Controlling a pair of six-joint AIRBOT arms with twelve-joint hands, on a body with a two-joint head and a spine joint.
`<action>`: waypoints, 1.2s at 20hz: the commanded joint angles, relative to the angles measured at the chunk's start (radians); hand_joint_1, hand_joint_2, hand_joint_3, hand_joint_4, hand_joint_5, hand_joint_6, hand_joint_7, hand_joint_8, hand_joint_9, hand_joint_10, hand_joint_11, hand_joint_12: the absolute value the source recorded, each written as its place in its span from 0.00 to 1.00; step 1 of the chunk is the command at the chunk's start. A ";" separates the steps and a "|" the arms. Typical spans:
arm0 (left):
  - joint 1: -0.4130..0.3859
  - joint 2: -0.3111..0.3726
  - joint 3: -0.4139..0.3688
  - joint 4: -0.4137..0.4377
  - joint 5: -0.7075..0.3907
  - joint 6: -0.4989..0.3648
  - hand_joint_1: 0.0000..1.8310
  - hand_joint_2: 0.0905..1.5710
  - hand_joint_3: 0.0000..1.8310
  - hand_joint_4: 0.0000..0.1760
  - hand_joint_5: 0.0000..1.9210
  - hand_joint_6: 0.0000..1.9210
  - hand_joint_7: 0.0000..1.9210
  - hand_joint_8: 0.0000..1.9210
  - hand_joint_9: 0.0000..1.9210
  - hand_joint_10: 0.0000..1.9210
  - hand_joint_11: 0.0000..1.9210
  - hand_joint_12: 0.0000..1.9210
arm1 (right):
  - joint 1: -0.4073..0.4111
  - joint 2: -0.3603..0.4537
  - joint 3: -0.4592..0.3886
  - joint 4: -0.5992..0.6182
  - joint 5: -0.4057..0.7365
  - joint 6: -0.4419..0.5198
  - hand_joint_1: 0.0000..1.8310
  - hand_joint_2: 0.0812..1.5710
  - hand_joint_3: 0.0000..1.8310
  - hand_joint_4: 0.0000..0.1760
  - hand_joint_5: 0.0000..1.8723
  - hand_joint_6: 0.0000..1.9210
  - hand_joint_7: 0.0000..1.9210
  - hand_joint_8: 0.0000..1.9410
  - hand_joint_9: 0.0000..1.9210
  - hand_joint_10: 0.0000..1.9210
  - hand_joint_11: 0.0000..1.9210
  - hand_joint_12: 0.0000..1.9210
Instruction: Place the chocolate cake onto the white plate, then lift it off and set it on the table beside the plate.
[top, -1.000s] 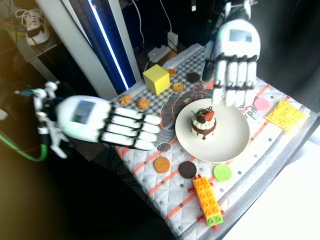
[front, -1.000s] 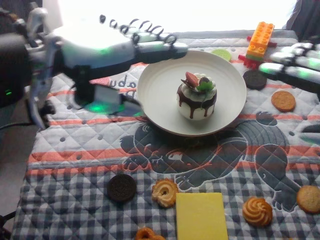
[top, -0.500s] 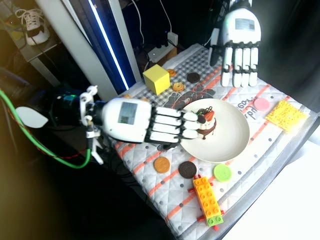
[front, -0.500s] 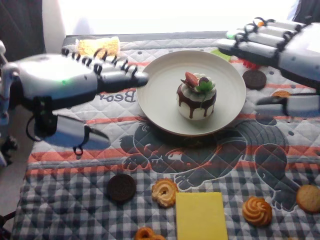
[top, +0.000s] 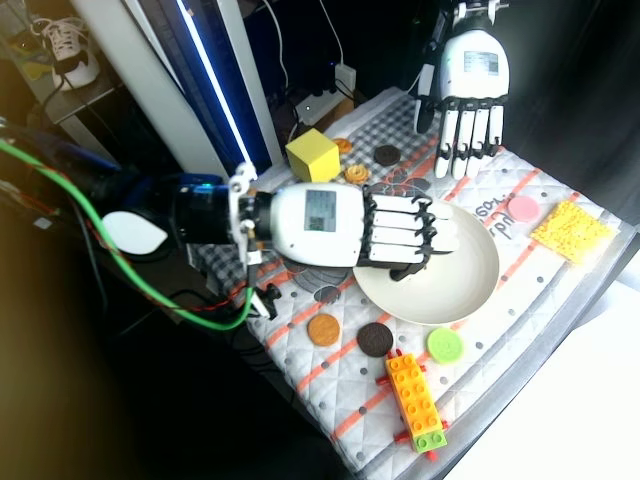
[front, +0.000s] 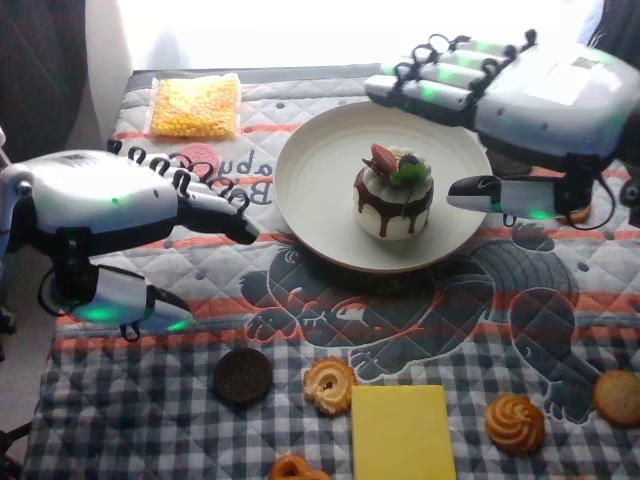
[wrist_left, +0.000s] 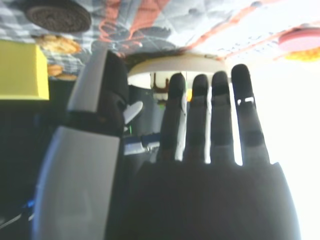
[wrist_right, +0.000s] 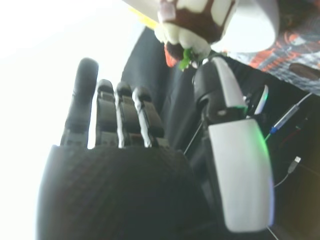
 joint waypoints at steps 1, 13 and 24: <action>-0.008 0.008 -0.003 -0.019 -0.064 -0.003 0.45 0.75 0.00 0.00 0.12 0.19 0.12 0.02 0.00 0.28 0.00 0.60 | 0.018 -0.003 0.004 0.011 0.110 -0.001 0.54 0.74 0.00 0.00 0.02 0.01 0.06 0.00 0.01 0.31 0.00 0.83; -0.008 0.004 0.000 -0.018 -0.052 -0.003 0.49 0.74 0.00 0.00 0.06 0.32 0.12 0.03 0.00 0.28 0.00 0.47 | 0.022 -0.117 0.076 -0.053 0.059 0.062 0.57 0.68 0.00 0.00 0.08 0.04 0.13 0.50 0.19 0.81 0.28 0.98; -0.011 -0.002 0.003 -0.019 -0.055 -0.003 0.49 0.74 0.00 0.00 0.06 0.34 0.11 0.03 0.00 0.23 0.00 0.51 | 0.087 -0.123 0.089 -0.076 0.037 0.062 0.77 0.85 0.01 0.00 0.13 0.77 0.21 0.89 0.30 0.95 0.27 1.00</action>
